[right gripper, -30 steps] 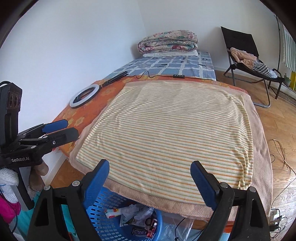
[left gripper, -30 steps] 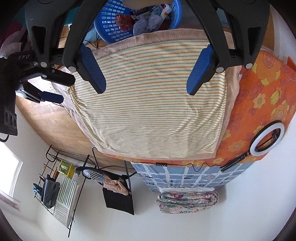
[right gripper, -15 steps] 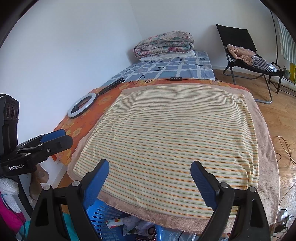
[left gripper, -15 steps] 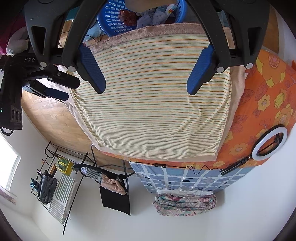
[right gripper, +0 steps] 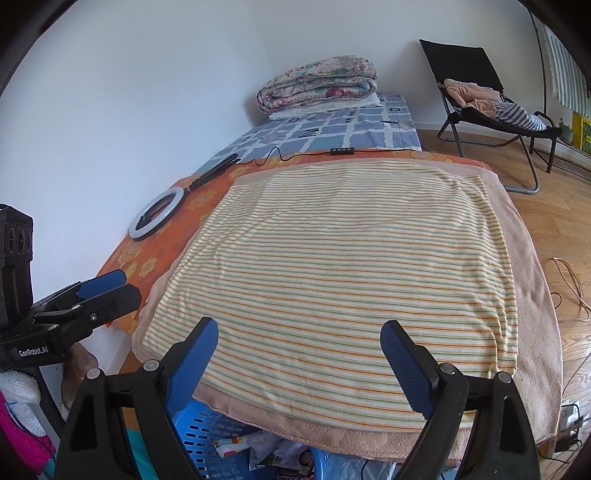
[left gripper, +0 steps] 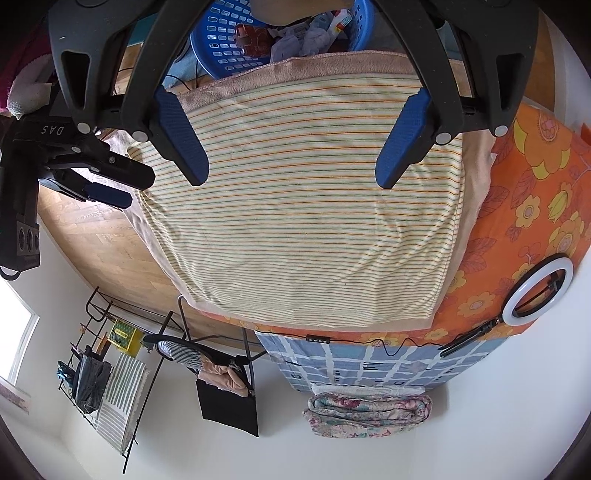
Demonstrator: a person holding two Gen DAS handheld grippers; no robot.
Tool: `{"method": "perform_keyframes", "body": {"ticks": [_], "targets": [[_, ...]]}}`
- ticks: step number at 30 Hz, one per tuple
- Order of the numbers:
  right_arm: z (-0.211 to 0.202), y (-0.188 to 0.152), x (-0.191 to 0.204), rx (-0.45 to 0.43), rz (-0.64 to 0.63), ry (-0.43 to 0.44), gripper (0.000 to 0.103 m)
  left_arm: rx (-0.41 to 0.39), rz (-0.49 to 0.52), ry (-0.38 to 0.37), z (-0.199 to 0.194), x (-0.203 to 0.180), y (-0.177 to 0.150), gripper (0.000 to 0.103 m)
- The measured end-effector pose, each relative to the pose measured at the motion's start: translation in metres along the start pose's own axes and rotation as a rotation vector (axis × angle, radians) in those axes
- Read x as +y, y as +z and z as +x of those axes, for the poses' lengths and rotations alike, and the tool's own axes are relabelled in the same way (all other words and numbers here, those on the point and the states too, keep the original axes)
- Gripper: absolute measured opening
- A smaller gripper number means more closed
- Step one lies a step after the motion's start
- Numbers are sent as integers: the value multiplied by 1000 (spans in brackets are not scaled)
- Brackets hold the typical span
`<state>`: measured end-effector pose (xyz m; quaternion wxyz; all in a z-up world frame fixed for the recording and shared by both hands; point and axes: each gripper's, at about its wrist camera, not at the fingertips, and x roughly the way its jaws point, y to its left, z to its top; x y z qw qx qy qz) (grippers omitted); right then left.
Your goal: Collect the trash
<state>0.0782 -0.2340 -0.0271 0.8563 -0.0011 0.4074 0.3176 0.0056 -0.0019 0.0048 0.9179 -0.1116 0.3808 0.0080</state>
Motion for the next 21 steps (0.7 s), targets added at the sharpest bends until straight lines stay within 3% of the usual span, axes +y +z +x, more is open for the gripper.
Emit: {"method": "perform_keyframes", "body": {"ticks": [21], "targets": [[4,-1,-6,10,13,-12,91,17,13,7,4,-2,-5,94]]}}
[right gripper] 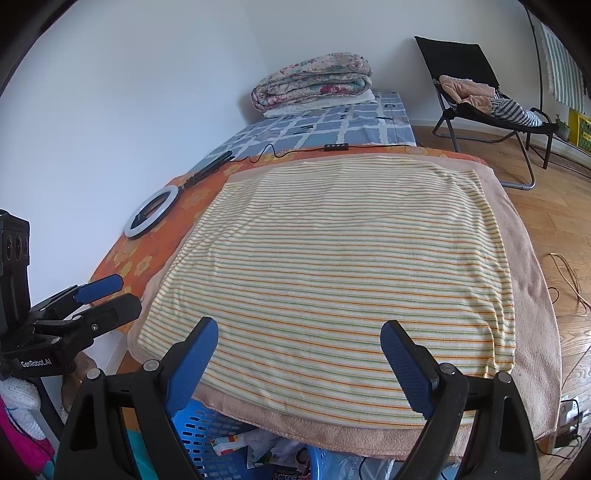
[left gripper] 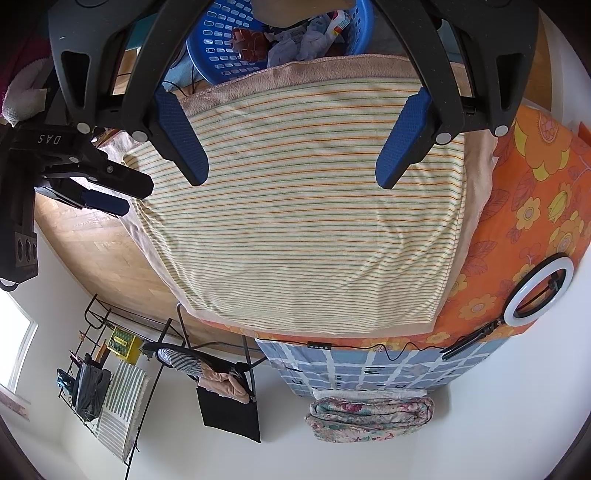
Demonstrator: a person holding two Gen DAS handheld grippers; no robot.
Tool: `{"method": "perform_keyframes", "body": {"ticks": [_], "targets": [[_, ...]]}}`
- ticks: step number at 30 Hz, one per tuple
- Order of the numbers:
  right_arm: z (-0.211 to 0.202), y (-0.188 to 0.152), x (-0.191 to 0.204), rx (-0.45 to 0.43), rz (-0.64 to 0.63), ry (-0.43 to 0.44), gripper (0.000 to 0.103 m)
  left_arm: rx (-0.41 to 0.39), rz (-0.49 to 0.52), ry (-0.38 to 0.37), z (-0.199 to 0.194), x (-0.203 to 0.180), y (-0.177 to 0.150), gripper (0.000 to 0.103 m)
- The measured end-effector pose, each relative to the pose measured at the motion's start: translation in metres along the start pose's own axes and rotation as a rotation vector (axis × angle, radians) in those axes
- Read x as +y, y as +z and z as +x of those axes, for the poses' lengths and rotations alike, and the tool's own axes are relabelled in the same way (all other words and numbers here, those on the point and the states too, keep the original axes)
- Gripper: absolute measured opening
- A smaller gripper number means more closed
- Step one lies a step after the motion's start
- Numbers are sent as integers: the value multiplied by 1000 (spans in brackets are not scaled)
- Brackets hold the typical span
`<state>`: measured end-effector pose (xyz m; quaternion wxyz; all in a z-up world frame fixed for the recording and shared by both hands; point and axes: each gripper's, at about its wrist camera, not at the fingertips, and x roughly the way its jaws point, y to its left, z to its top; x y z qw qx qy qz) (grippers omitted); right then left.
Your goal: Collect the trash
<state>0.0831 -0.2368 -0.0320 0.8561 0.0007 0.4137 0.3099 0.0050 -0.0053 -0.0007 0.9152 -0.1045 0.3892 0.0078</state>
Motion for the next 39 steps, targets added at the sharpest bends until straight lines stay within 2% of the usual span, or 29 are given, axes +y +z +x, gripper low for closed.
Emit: {"method": "perform_keyframes", "body": {"ticks": [17,27,31,35,39], "targets": [[1,-2,-2,4,10,4,91,-5,-1,3,0,2,0,94],[2,-5,-2,12,16,5,91,12,22,59,1,3,3,94],[3,-6,-1,13,16,5,91,-2,29,73,0,1,4,103],[3,-7,-1,14,19,3,91,-11,48,97,0,-1,4,103],[3,-7,-3,16,32,6,91,9,51,82,3,-3,3,103]]}}
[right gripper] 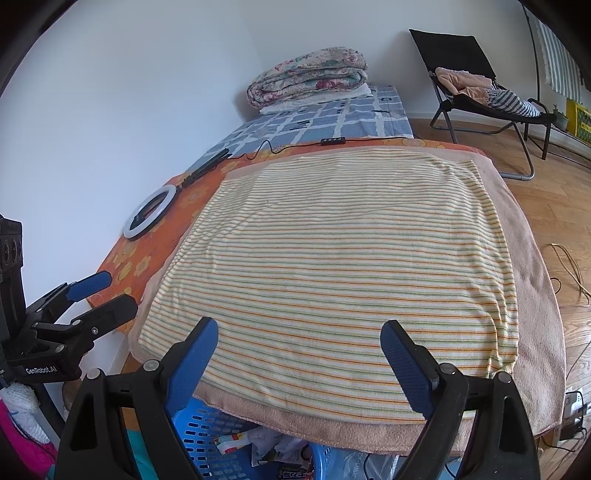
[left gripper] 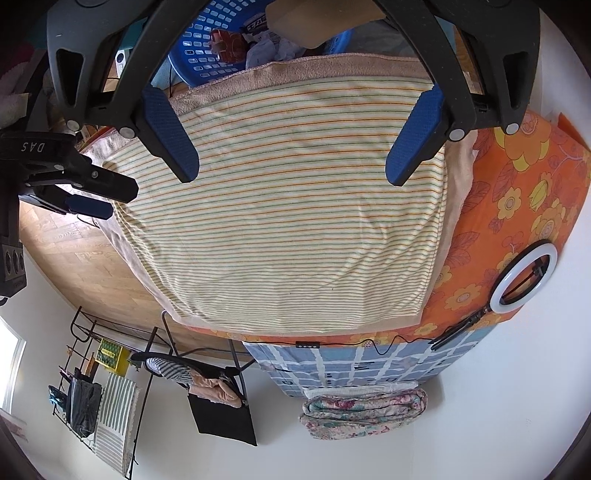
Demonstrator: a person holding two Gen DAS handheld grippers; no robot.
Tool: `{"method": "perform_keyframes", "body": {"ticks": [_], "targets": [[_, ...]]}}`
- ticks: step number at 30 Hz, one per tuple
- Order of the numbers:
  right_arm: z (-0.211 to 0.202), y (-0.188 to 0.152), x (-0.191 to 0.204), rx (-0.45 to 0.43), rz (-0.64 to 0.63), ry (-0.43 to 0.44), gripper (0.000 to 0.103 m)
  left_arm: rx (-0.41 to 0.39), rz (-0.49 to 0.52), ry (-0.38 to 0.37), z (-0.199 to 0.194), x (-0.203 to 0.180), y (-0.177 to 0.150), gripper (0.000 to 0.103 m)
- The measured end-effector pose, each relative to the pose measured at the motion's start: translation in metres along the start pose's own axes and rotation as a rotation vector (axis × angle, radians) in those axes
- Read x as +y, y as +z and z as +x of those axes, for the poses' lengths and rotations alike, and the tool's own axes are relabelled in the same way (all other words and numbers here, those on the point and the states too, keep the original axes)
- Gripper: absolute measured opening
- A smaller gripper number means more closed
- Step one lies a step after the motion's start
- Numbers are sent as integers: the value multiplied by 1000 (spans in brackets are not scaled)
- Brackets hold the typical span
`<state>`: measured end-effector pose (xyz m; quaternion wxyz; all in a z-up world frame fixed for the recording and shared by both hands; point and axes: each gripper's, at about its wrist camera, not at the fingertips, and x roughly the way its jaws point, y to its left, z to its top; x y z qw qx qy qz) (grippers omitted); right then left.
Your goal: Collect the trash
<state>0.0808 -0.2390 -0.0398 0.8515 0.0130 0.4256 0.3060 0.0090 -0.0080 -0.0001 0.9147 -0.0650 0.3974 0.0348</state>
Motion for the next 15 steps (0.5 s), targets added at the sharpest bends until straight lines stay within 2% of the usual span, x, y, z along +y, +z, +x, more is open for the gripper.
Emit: {"method": "perform_keyframes", "body": {"ticks": [9,15], "targets": [[0,0,-1,6,13,-1,91,23,-65,-37,2,9,-1,103],[3,-2,-2,20,23,5,91,13,-51,0,0,8,-3,103]]}}
